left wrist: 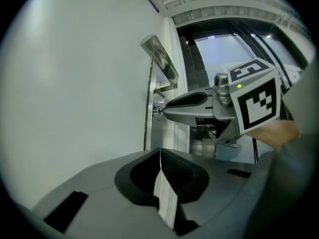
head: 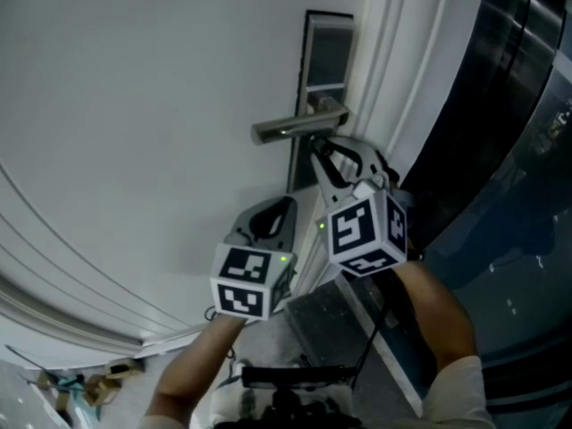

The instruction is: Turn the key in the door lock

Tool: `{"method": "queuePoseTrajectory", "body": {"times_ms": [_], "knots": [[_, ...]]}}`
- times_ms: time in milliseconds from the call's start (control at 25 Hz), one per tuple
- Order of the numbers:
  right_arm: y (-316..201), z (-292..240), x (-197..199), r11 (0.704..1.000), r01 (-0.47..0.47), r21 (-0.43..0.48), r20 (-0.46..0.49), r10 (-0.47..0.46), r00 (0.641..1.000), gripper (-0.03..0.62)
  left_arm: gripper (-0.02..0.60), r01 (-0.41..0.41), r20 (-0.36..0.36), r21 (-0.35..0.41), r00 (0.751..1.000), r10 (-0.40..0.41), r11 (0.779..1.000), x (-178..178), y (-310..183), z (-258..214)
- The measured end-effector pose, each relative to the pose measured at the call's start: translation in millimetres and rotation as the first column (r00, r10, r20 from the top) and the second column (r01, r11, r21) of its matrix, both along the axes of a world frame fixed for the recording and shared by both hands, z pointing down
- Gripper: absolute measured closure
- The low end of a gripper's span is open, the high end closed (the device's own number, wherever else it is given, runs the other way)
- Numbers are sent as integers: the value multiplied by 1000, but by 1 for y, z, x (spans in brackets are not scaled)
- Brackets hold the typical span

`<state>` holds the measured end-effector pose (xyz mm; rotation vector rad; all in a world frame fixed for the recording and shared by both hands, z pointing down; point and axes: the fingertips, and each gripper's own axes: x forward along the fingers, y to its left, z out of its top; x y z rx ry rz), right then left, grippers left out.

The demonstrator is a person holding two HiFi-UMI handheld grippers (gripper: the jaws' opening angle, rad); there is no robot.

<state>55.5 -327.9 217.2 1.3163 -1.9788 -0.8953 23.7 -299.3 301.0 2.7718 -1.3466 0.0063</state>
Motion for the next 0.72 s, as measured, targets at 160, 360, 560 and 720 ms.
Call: {"method": "queuePoseTrajectory", "body": {"times_ms": [160, 360, 560, 720], "knots": [[1, -4, 1, 997, 35, -75, 176, -21, 984, 502, 560, -3, 2, 0, 1000, 3, 1000, 1, 1, 1], [1, -7, 3, 994, 49, -100, 319, -15, 948, 497, 560, -3, 2, 2, 1000, 3, 1000, 2, 1, 0], [1, -9, 5, 989, 70, -130, 414, -10, 910, 486, 560, -9, -2, 2, 1000, 9, 1000, 4, 1, 0], [0, -9, 8, 977, 124, -172, 522, -17, 853, 488, 560, -14, 1, 0, 1000, 14, 1000, 7, 2, 2]]}}
